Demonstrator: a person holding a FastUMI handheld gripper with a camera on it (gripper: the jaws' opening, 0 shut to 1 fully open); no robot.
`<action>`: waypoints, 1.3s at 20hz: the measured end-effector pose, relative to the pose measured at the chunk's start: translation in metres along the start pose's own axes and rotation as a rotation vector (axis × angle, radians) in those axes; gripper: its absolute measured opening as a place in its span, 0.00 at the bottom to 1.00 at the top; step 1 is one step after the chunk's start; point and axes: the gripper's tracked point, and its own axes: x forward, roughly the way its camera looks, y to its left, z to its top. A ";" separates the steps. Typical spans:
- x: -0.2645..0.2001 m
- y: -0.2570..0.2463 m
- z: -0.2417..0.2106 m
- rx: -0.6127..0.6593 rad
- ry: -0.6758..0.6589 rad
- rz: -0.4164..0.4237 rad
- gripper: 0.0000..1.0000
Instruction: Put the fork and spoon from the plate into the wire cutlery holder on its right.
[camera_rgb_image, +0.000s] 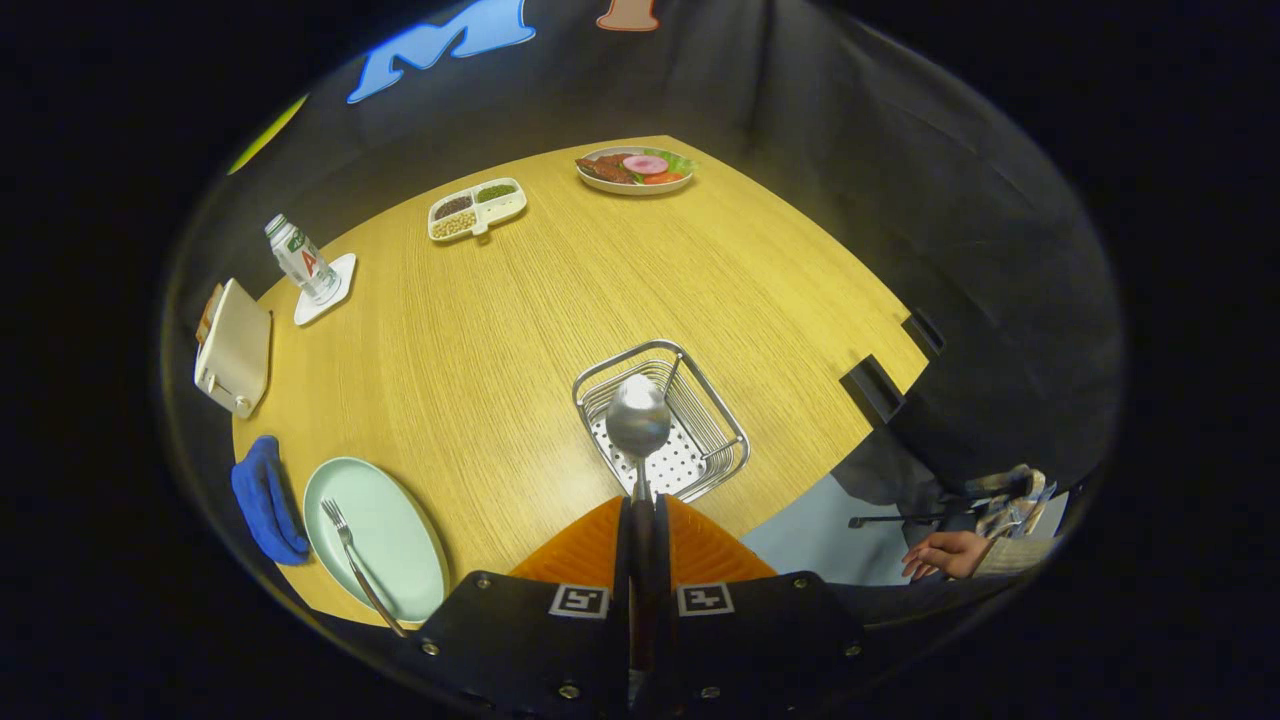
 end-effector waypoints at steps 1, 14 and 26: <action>-0.001 -0.005 0.004 -0.015 -0.006 -0.018 0.11; -0.023 0.016 0.026 -0.124 -0.135 0.021 0.54; -0.043 0.043 0.029 -0.216 -0.220 0.053 0.53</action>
